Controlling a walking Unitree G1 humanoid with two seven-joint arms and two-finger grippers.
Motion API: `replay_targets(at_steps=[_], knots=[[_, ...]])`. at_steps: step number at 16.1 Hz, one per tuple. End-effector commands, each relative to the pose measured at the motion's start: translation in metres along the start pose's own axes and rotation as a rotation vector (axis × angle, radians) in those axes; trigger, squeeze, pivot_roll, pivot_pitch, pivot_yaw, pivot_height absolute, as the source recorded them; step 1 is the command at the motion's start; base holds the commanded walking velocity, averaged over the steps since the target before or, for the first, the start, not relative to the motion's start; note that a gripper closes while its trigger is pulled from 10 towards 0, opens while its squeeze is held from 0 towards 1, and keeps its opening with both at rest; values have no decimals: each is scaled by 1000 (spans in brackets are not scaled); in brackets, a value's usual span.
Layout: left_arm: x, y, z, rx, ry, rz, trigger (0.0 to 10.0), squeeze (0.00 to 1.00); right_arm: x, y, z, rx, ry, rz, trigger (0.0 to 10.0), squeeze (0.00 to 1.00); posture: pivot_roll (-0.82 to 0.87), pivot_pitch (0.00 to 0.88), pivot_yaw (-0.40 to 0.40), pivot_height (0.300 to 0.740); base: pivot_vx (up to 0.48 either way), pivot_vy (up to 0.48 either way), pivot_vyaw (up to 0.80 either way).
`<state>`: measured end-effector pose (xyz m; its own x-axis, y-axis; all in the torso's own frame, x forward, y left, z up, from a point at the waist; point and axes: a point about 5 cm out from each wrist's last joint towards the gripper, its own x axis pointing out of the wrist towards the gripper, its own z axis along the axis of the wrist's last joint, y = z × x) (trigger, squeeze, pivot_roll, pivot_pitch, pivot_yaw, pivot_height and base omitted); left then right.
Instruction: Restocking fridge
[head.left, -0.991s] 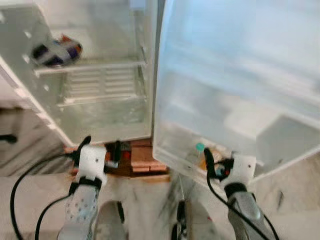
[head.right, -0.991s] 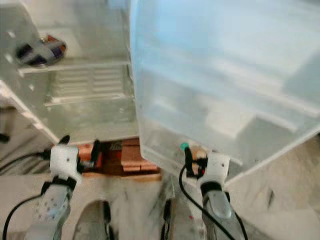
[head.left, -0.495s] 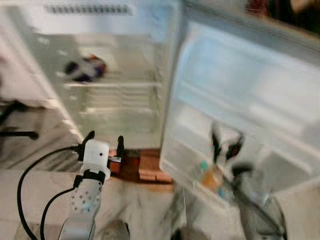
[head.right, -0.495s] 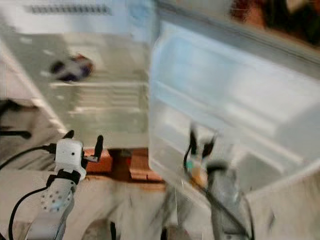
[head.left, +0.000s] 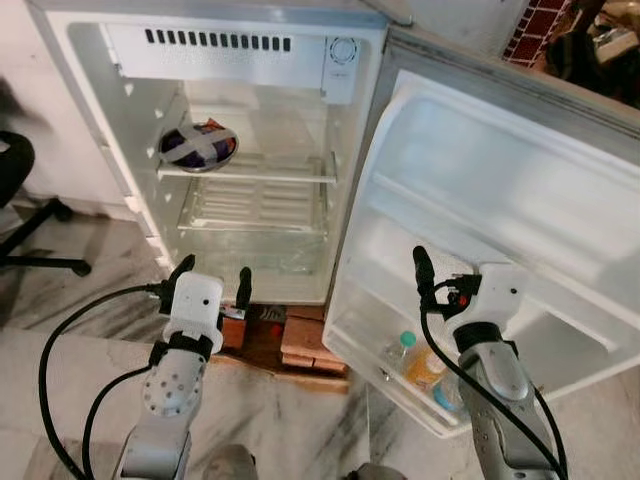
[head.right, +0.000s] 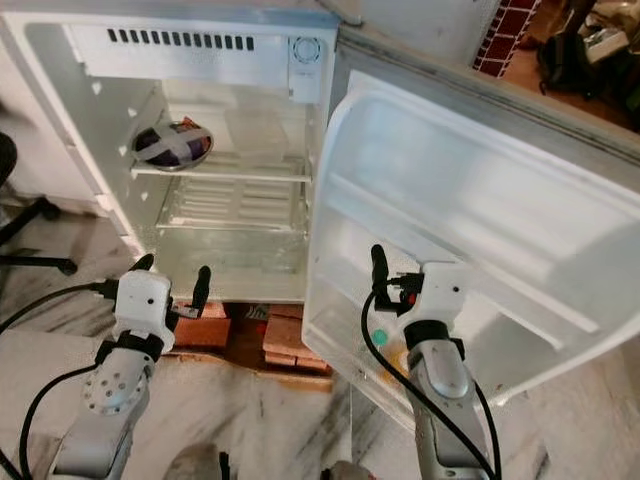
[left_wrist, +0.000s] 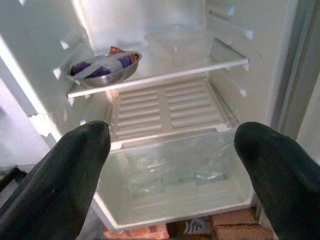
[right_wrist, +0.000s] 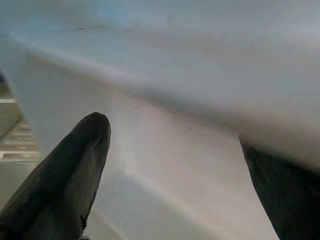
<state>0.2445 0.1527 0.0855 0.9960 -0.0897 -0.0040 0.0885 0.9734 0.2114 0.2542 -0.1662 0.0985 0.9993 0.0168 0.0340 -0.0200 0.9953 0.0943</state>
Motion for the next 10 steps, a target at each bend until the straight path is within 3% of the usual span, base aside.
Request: replay_targets(at_steps=[1,10], knots=[[-2,-1,-4,9,15,-16,10000,0,-3,-2,-6,4,35,0,10000,0,112,77,-28,740,-319,0,0],[-3,-2,-6,11,31,-15,10000,0,-5,-1,-16,12,95,13,10000,0,124,75,-35,740,-326,0,0]])
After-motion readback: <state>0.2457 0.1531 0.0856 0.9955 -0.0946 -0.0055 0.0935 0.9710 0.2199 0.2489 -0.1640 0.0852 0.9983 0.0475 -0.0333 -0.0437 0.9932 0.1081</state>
